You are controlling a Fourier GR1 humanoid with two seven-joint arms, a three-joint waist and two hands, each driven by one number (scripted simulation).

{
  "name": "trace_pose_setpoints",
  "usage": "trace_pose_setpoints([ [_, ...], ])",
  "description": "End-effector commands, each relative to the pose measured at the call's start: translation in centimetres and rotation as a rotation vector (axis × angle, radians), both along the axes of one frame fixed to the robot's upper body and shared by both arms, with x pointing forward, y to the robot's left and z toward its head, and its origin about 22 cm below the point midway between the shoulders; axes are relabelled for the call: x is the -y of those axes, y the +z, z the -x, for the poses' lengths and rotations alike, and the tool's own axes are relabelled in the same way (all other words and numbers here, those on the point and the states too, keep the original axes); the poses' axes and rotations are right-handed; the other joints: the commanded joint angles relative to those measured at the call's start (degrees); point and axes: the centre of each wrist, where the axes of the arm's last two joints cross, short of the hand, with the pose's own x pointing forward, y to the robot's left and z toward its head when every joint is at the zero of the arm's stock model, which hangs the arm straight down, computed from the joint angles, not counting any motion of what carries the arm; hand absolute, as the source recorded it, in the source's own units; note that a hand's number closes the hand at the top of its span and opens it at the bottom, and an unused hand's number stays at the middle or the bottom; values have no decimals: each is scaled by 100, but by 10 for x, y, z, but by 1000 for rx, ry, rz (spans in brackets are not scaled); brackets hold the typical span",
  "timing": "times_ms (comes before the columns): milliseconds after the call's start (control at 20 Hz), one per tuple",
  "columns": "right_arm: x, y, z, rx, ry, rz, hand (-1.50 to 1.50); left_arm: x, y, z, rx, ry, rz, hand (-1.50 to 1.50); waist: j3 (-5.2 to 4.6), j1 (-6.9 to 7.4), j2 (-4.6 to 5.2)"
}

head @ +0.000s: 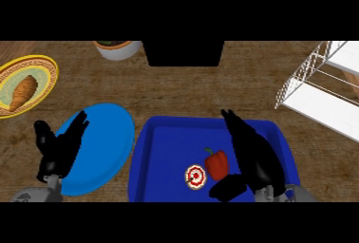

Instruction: Pick the bell pepper from the tray and place it in the tiered shelf

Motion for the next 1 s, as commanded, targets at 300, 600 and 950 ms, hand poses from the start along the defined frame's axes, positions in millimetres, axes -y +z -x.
trace_pose_setpoints([
  [300,-14,-20,18,-47,-97,118,-150,6,-17,4,-24,0,19,0,-37,-53,21],
  [600,-26,-29,9,-70,-119,126,-150,18,13,-16,-37,-16,23,0,-34,-44,23],
  [950,-22,-69,-2,-70,-161,197,-150,2,-14,10,-42,-14,18,0,-34,-20,25],
])
